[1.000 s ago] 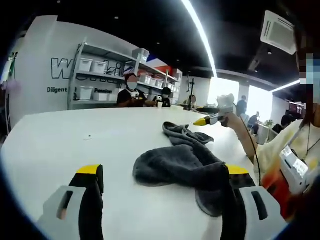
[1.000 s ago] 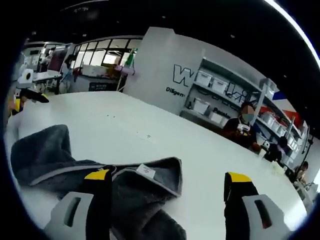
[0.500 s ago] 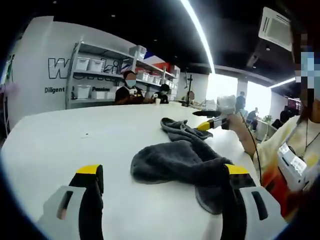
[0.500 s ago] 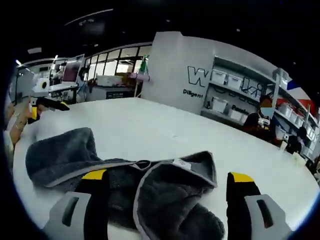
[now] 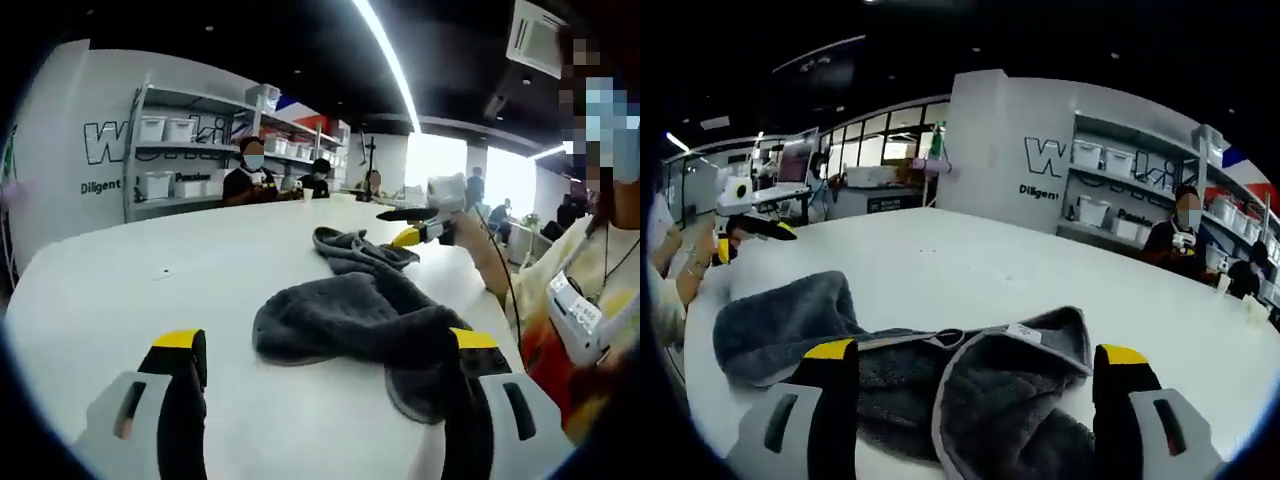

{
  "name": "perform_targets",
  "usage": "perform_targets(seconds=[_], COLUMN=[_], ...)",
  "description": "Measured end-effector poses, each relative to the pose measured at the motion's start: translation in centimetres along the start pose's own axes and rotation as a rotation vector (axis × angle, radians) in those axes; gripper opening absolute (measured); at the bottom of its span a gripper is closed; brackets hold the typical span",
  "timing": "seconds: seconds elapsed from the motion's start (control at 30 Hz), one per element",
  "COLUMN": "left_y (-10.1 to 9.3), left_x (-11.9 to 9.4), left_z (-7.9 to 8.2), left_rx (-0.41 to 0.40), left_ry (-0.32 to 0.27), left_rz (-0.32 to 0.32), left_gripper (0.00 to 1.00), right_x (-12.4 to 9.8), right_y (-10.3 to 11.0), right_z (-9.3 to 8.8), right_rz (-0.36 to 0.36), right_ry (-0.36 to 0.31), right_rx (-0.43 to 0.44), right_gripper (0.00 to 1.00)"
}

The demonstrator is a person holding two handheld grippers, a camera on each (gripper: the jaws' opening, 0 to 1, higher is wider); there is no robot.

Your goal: Fold the towel on the table until its edges align and the towel forms a compact rectangular stack.

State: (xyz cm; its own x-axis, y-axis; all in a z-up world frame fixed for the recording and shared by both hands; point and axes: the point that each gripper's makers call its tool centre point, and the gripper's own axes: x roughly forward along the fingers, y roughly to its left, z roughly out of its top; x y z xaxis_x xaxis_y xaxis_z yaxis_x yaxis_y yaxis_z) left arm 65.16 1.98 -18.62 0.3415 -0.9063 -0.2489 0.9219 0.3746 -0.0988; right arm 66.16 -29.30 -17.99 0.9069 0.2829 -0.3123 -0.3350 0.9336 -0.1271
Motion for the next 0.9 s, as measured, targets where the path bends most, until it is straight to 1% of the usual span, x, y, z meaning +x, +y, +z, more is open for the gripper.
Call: perform_targets(seconds=[0.03, 0.13, 0.23, 0.37, 0.43, 0.57, 0.63, 0.77, 0.8, 0.9], left_y=[-0.2, -1.1, -1.9, -4.8, -5.5, -6.9, -7.5, -8.5, -8.6, -8.9], left_x=[0.0, -0.3, -0.4, -0.5, -0.4, 0.0, 0.0, -0.1, -0.1, -0.1], left_z=[0.2, 1.2, 1.5, 3.2, 3.3, 3.3, 3.1, 1.9, 1.4, 0.2], left_rx=[0.0, -0.013, -0.028, -0.107, -0.117, -0.108, -0.092, -0.042, -0.034, -0.04], left_ry=[-0.007, -0.054, -0.074, -0.169, -0.176, -0.164, -0.146, -0.097, -0.078, -0.054], left_rz=[-0.004, -0.024, -0.037, -0.124, -0.133, -0.134, -0.126, -0.081, -0.063, -0.038], left_gripper=[0.96, 0.96, 0.96, 0.96, 0.96, 0.96, 0.96, 0.95, 0.95, 0.95], right_x=[0.0, -0.2, -0.3, -0.4, -0.4, -0.2, -0.2, 0.0, 0.0, 0.0], right_y=[0.0, 0.4, 0.9, 1.6, 1.8, 2.2, 2.3, 2.3, 2.3, 2.4], right_z=[0.0, 0.3, 0.5, 0.5, 0.5, 0.2, 0.1, -0.5, -0.6, -0.5], right_rz=[0.001, 0.014, 0.029, 0.049, 0.057, 0.079, 0.084, 0.083, 0.084, 0.093], right_ry=[-0.001, -0.01, -0.018, -0.01, -0.01, 0.004, 0.008, 0.029, 0.032, 0.029], right_rx=[0.001, 0.004, -0.001, -0.027, -0.027, -0.027, -0.035, -0.047, -0.049, -0.05], right_gripper=[0.99, 0.99, 0.99, 0.99, 0.99, 0.99, 0.99, 0.99, 0.99, 0.99])
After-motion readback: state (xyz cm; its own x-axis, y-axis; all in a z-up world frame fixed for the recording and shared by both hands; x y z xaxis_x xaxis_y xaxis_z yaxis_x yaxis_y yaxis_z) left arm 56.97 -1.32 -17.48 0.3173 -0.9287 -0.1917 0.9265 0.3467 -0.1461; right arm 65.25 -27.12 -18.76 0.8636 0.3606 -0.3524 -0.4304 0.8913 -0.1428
